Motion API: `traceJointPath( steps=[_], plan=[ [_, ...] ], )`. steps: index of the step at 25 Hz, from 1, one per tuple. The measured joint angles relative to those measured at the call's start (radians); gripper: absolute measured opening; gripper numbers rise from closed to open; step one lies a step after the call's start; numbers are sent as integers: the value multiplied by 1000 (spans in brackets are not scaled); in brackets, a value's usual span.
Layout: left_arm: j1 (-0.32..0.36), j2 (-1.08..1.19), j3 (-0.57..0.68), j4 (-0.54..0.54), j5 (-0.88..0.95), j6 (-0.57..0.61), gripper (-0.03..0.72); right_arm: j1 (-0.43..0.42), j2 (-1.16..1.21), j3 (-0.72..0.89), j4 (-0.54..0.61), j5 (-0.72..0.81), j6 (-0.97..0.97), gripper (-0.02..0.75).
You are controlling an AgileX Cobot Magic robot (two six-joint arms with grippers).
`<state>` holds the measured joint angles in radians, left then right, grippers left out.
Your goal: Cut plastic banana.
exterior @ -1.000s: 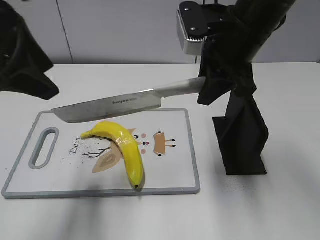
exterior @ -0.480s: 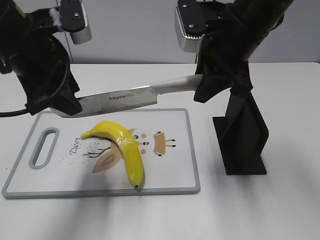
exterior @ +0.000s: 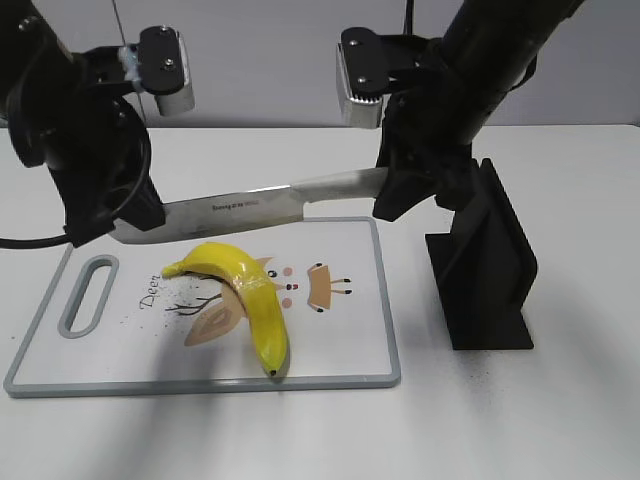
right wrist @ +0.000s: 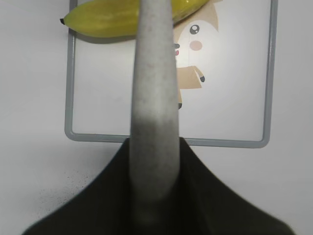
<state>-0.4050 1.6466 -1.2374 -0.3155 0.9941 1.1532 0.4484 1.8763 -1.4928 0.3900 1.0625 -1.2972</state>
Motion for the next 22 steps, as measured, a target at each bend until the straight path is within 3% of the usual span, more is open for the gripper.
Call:
traceJointPath(
  steps=[12, 22],
  plan=[
    [0, 251, 27, -26, -213, 16, -1, 1, 242, -1, -131, -131, 108, 168],
    [0, 263, 26, -78, -237, 27, 0, 1, 309, -4, -205, -168, 148, 176]
  ],
)
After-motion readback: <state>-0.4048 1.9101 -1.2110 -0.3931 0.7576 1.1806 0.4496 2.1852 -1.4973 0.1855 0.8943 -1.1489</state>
